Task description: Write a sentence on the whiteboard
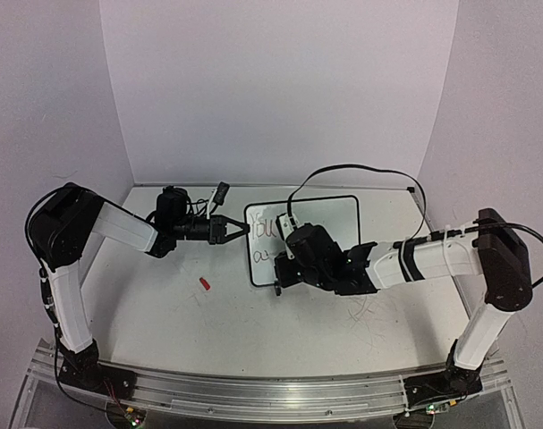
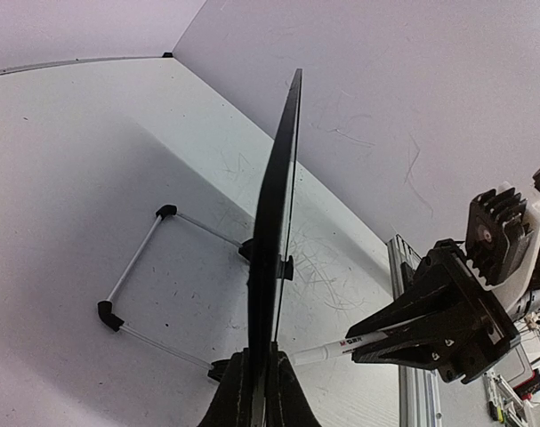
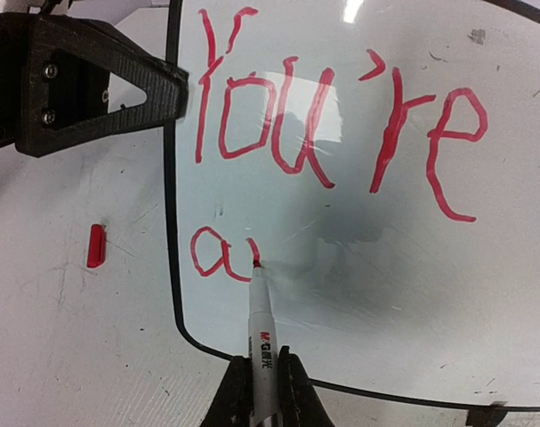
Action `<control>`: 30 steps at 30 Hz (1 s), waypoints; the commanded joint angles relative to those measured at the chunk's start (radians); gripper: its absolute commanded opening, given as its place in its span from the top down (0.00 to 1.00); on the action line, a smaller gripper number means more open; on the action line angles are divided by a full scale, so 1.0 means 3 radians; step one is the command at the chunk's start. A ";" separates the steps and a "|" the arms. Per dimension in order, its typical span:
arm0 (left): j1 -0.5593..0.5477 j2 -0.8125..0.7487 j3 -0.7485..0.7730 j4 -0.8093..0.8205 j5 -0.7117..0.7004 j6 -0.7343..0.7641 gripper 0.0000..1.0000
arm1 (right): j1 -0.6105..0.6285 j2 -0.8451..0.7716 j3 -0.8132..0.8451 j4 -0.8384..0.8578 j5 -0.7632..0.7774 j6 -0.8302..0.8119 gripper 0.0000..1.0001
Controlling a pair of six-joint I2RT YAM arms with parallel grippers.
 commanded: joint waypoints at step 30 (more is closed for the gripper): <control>-0.0080 -0.0115 0.0102 -0.0102 0.0094 0.0054 1.00 | -0.0068 -0.0041 0.0076 0.0174 0.0156 -0.0035 1.00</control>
